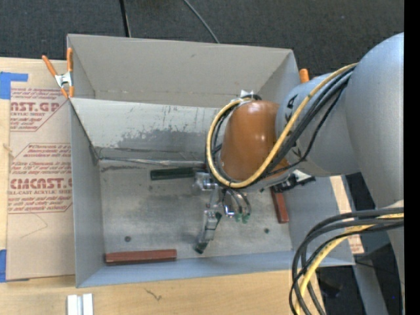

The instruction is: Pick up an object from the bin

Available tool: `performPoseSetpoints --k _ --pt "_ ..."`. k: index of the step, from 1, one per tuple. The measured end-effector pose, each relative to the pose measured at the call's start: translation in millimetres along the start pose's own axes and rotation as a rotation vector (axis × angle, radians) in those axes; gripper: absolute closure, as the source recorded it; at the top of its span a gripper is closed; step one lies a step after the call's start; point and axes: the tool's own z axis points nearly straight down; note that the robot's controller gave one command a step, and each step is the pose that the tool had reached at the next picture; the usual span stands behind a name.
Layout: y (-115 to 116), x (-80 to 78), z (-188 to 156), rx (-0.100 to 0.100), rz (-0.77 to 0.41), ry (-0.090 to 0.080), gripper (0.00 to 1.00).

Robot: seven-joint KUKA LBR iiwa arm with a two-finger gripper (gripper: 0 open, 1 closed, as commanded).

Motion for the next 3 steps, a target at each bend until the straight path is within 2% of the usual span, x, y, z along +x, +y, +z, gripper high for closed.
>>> performPoseSetpoints --k 1,2,3 --pt "-26 1.7 -6 0.004 -0.235 -0.007 0.0" --pt "-32 -15.2 10 0.003 -0.356 -0.006 1.0" --pt "-32 -15.2 10 0.002 -0.356 -0.006 0.0"
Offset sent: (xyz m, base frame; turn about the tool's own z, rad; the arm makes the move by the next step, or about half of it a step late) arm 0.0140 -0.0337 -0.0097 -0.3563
